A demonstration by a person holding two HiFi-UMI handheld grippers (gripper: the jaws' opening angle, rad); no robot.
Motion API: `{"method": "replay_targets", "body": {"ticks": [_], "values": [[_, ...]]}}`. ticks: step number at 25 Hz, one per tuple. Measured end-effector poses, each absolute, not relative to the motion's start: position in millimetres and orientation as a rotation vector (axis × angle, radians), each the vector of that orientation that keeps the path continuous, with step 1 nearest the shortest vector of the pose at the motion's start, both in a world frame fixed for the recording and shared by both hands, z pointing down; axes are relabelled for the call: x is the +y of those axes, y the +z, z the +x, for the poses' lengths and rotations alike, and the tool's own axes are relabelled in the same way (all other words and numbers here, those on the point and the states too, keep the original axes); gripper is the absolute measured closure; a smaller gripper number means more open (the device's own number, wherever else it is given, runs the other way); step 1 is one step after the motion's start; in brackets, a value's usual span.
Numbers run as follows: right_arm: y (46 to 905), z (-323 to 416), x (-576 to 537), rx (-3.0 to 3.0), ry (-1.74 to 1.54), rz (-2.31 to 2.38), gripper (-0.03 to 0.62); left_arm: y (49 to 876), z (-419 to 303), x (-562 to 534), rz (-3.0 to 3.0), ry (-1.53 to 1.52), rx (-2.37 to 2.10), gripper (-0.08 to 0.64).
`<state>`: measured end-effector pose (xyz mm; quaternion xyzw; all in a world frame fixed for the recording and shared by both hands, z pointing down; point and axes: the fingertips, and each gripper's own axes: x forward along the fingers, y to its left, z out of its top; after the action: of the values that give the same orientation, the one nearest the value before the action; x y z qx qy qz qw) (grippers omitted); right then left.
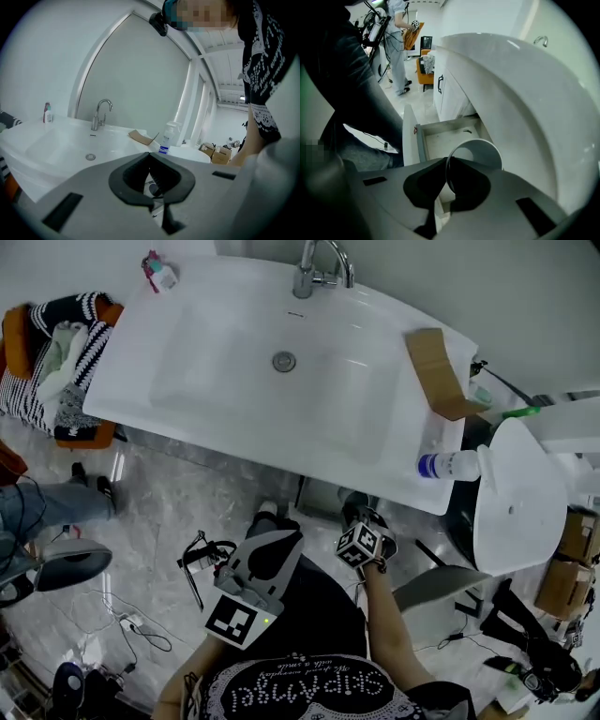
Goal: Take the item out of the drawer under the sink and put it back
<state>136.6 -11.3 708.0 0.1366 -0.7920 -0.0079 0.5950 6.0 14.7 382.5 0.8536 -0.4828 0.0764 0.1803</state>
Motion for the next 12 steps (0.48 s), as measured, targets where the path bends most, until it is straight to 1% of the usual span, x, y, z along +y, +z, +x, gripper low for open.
{"method": "replay_targets", "body": {"ticks": [7,12], "values": [[648,121,-2,-1.878,0.071,0.481,0.569,361,2,21,2.576,0.264,-1.279,0.56],[620,103,10,-1.918,0.073,0.533,0.569,343,-9,14,2.621,0.19,-1.29,0.56]]}}
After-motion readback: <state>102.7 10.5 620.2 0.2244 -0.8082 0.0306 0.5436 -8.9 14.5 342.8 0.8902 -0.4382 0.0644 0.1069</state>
